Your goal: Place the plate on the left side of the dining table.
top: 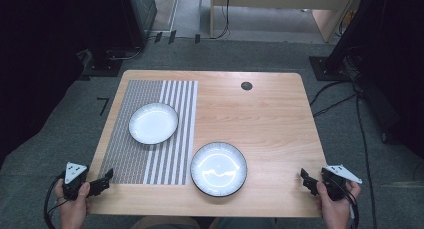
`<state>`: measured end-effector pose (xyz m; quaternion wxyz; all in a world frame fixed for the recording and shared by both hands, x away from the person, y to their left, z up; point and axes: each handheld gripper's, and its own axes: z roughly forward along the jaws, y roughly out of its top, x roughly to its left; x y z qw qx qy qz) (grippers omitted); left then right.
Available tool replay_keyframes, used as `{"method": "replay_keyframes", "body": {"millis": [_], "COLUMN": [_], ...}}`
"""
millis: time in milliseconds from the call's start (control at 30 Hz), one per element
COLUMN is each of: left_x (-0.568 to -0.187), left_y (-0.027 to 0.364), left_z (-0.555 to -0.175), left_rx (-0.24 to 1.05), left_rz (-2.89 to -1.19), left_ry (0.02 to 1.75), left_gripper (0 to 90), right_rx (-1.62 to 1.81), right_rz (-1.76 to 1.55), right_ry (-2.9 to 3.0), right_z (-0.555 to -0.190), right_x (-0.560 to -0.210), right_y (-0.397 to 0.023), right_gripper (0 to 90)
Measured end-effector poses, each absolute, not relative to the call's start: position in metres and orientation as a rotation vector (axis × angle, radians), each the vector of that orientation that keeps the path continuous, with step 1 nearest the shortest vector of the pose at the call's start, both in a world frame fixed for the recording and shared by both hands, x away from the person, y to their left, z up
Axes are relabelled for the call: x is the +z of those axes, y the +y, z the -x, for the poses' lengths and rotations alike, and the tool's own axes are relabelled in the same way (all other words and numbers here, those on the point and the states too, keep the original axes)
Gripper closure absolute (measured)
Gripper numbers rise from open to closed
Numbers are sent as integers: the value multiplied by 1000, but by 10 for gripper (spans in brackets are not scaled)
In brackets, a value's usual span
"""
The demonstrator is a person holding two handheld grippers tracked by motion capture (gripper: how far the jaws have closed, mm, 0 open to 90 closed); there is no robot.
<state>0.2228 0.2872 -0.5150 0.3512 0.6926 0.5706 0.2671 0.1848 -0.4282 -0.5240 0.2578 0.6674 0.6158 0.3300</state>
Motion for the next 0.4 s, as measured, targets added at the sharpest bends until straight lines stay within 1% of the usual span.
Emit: {"method": "replay_keyframes", "body": {"millis": [200, 400], "left_x": [-519, -519], "left_y": [286, 286], "left_z": [-227, -227], "left_rx": [645, 642], "left_rz": [-1852, -1843], "left_ry": [1516, 1519], "left_gripper": [102, 101], "right_rx": [800, 799], "right_rz": [-1739, -1741], "right_ry": [1735, 1733], "right_z": [-185, -185], "right_x": [-525, -525], "right_y": [-419, -419], "right_gripper": [211, 209]}}
